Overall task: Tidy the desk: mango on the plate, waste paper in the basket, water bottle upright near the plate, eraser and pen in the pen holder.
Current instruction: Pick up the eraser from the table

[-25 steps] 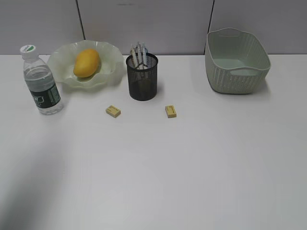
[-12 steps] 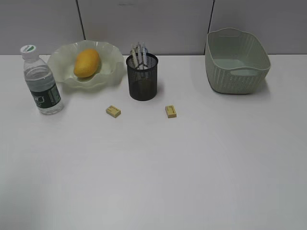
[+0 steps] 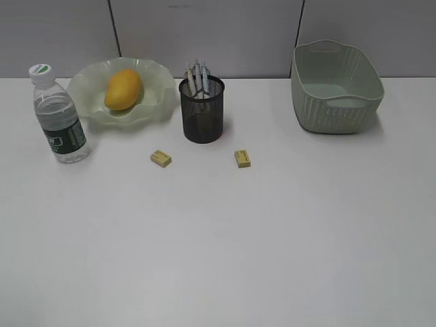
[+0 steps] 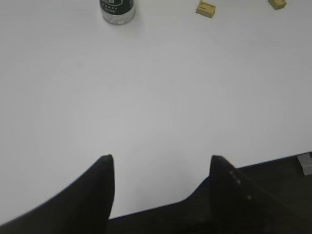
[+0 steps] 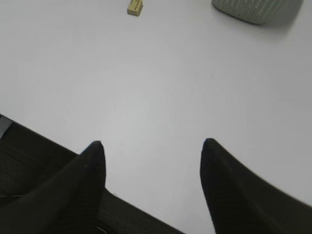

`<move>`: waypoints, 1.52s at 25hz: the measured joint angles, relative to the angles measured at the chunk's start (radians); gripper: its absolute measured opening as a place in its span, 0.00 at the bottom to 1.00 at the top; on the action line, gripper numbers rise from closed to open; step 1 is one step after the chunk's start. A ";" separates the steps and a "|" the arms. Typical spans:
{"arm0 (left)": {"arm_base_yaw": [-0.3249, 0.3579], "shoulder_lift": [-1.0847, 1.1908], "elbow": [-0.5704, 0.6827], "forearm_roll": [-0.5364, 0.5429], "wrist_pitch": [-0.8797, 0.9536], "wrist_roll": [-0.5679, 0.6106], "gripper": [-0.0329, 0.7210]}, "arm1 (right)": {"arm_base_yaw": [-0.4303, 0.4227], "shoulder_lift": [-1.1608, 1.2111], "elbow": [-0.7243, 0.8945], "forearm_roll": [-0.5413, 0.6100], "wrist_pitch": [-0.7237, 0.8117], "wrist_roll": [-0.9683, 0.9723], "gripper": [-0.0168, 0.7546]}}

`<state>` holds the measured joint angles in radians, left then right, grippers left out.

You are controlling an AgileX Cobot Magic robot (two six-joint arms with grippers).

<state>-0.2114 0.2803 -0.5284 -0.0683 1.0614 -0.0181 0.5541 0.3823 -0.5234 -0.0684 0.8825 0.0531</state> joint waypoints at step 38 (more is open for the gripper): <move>0.000 -0.002 0.002 -0.009 0.001 0.059 0.66 | 0.000 1.261 -0.507 0.035 -0.047 0.123 0.63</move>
<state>-0.2114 0.2779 -0.5264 -0.0776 1.0623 0.0412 0.5541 1.6437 -1.0308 -0.0335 0.8354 0.1763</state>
